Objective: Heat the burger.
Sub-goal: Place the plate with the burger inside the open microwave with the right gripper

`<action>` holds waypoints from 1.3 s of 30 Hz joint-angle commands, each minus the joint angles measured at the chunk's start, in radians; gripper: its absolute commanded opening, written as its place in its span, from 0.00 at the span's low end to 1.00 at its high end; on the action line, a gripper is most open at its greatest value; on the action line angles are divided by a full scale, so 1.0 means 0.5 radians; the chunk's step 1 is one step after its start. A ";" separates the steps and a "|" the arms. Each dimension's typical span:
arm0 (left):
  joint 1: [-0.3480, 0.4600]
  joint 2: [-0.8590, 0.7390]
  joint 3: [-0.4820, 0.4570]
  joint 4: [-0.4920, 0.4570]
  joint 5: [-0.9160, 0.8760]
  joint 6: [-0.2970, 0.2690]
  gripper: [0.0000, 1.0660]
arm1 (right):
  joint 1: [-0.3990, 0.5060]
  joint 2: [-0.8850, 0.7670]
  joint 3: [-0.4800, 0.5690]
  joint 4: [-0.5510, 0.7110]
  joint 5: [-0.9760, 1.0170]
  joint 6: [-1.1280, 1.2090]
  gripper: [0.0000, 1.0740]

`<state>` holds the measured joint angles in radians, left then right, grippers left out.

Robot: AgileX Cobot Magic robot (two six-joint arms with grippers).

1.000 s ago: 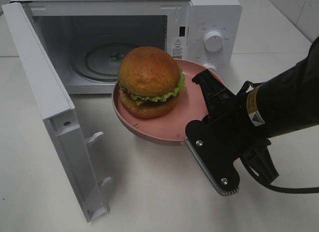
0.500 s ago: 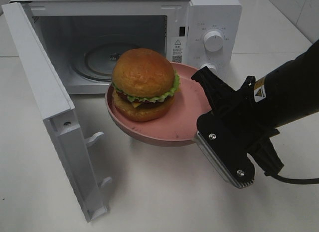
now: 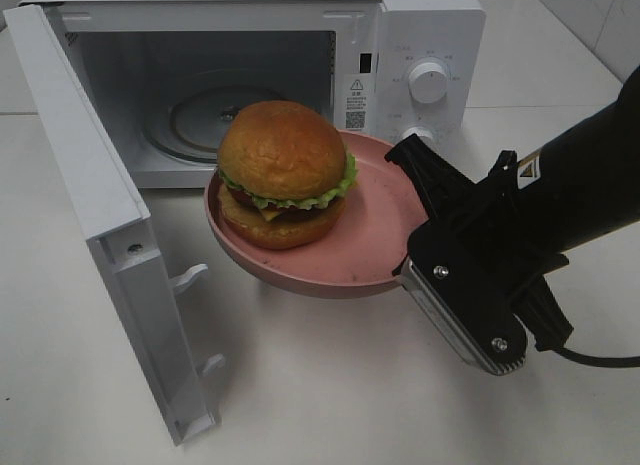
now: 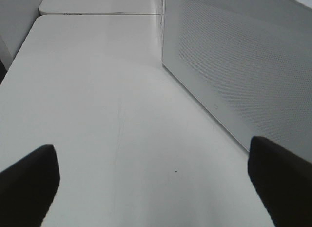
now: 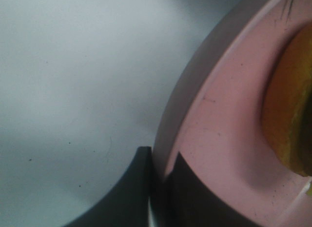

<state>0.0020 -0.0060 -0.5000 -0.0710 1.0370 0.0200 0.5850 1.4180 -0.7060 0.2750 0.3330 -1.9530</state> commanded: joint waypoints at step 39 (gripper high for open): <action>-0.006 -0.046 0.008 -0.002 -0.020 -0.006 0.92 | 0.096 0.550 -0.756 -0.362 0.110 0.442 0.00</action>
<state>0.0020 -0.0060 -0.5000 -0.0710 1.0370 0.0200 0.6310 1.7030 -1.0630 0.0950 0.4320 -1.7460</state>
